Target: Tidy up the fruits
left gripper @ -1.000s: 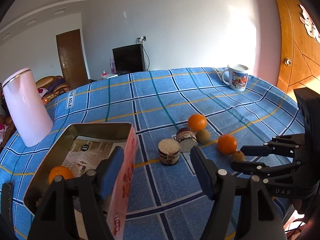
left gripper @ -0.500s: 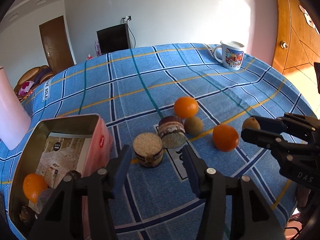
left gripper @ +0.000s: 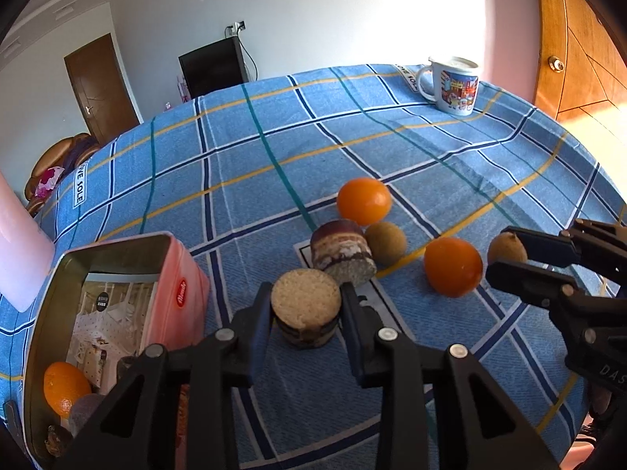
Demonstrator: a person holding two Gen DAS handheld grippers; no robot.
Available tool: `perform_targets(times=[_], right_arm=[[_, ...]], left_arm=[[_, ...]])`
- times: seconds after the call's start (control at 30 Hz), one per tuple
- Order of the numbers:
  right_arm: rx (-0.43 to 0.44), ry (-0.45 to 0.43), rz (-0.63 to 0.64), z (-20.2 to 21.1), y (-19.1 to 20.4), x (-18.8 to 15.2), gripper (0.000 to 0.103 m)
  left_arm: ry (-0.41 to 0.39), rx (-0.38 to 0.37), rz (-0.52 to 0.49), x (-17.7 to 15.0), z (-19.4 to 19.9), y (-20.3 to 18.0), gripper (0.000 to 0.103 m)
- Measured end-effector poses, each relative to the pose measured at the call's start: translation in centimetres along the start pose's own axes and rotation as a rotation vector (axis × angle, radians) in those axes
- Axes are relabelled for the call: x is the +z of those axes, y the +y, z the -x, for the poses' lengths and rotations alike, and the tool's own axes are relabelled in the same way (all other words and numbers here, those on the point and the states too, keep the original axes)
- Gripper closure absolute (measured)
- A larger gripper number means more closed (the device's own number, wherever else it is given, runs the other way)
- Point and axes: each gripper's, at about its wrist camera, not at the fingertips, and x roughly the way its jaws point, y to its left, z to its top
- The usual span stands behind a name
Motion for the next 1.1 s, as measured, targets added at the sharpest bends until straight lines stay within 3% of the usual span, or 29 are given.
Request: perform_targets(times=[0.27,0.63,1.1], right_arm=[[0.003,-0.062,0.027,1.0,0.4,-0.2,0.074],[0.006,-0.149,0.052,2.3,0.7,-0.5,0.074],[0.002,-0.231,0.089,3.5,1.3,-1.0,0.074]], left_arm=[[-0.094,-0.052,0.032,-0.3,2.2,0.2,0.068],[-0.218,-0.010,0.087,-1.0,4.6,1.0,0.068],[-0.307,0.026,0.102,-1.8,6.5,0.9,0.068]])
